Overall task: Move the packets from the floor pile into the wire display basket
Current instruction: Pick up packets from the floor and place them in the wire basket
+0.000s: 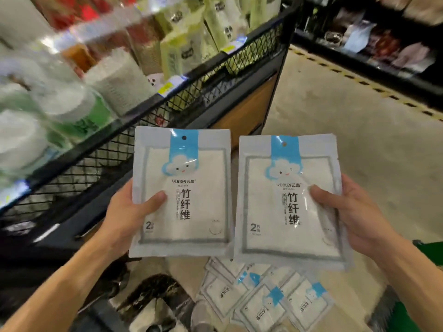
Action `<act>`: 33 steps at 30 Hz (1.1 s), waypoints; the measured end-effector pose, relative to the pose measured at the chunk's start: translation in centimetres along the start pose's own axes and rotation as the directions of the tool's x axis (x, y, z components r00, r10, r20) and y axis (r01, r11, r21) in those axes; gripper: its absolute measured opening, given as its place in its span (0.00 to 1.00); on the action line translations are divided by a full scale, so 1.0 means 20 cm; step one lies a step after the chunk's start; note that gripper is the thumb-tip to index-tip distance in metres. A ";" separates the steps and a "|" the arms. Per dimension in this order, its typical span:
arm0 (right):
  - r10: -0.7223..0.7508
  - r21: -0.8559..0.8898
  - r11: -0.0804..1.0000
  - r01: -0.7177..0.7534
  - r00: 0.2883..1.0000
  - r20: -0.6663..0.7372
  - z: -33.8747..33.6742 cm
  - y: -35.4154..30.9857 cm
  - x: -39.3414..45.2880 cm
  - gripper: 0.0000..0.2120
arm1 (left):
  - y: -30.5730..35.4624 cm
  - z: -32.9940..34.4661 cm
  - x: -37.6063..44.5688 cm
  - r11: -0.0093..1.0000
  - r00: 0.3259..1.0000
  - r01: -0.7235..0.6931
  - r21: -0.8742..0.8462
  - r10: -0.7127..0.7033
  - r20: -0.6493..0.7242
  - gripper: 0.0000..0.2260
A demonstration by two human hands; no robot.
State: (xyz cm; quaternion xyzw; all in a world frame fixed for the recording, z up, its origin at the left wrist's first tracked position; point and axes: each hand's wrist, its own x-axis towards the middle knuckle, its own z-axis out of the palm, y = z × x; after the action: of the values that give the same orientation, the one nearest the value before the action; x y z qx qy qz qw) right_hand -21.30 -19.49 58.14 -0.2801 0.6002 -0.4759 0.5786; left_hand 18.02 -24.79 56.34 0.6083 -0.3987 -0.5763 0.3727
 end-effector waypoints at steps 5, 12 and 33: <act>-0.025 0.039 0.999 0.024 0.999 0.024 0.30 -0.41 -0.38 0.13 | 0.36 -0.31 -0.46 0.996 0.995 -0.043 -0.082 0.036 -0.090 0.31; -0.091 0.017 0.996 0.090 0.980 0.178 0.64 -0.76 -0.72 0.19 | 0.67 -0.62 -0.93 0.970 0.966 -0.206 -0.126 0.182 -0.181 0.43; 0.013 -0.134 0.980 0.149 0.619 0.786 1.12 -0.65 -1.40 0.24 | 0.24 -0.69 -2.70 0.924 0.679 -0.312 -0.223 0.053 -0.732 0.47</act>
State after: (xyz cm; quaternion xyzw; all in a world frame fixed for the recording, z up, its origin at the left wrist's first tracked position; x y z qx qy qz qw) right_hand 2.40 -5.18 84.48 -0.5343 0.3190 -0.2700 0.7347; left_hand 30.64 22.59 83.33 0.6686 -0.1798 -0.3124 0.6504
